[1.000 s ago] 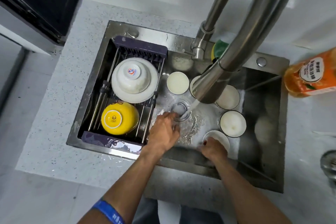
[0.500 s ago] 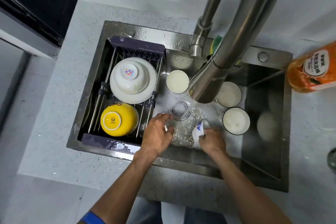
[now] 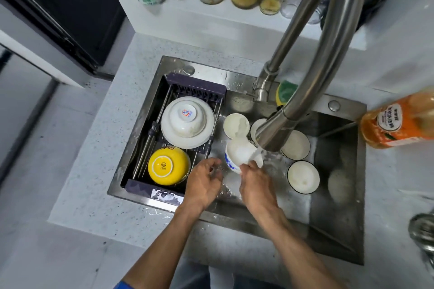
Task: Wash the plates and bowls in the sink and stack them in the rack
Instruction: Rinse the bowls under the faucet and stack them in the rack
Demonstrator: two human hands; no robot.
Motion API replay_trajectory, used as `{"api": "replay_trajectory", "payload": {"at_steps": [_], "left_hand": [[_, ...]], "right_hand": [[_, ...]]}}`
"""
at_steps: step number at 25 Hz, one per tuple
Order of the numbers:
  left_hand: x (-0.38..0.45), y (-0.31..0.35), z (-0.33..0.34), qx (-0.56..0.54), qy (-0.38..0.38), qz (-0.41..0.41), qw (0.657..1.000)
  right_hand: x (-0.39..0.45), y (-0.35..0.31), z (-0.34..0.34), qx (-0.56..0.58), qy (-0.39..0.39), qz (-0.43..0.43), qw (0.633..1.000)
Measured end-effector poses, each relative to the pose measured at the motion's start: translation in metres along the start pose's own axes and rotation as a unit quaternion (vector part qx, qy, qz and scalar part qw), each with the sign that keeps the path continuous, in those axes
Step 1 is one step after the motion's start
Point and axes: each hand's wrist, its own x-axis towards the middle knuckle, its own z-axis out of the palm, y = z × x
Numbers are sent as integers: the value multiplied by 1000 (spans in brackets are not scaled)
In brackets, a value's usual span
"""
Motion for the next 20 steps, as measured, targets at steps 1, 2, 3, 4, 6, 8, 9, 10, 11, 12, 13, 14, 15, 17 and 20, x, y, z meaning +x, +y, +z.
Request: {"api": "replay_trajectory", "payload": {"at_steps": [1, 2, 3, 4, 6, 8, 9, 10, 11, 12, 13, 14, 15, 17, 20], "left_hand": [[-1, 1, 0, -13, 1, -1, 1000], [-2, 3, 1, -31, 2, -3, 1000], [-2, 6, 1, -55, 4, -7, 998], [-3, 7, 0, -75, 3, -16, 997], [-4, 8, 0, -103, -2, -30, 994], [-3, 8, 1, -118, -3, -38, 992], [-3, 9, 3, -120, -3, -41, 992], [-4, 10, 6, -125, -5, -45, 991], [-4, 13, 7, -132, -6, -49, 990], [-5, 16, 7, -141, -8, -51, 989], [-5, 18, 7, -147, -7, -49, 988], [-4, 21, 7, -154, -8, -47, 987], [-4, 23, 8, -163, -13, -47, 985], [-3, 24, 12, -180, -23, -50, 982], [-2, 26, 21, -175, -34, -43, 983]], "right_hand": [[-4, -2, -3, -8, -6, -3, 1000], [-4, -3, -4, -9, -13, -4, 1000], [-4, -3, -8, -6, -16, -3, 1000], [-4, -1, -10, -2, -12, 1, 1000], [-7, 5, -16, -7, 14, 9, 1000], [-11, 6, -22, 2, 48, 1, 999], [-11, 3, -24, 32, 62, 0, 998], [-8, 2, -23, 83, 70, 15, 994], [-5, -1, -22, 144, 68, 50, 986], [-2, -1, -21, 227, 59, 105, 966], [0, -1, -23, 347, 45, 175, 920], [1, -1, -28, 479, 31, 252, 840], [1, 2, -32, 589, 10, 323, 740], [-4, 5, -40, 705, -36, 400, 584], [-12, 9, -37, 767, -48, 421, 481]]}}
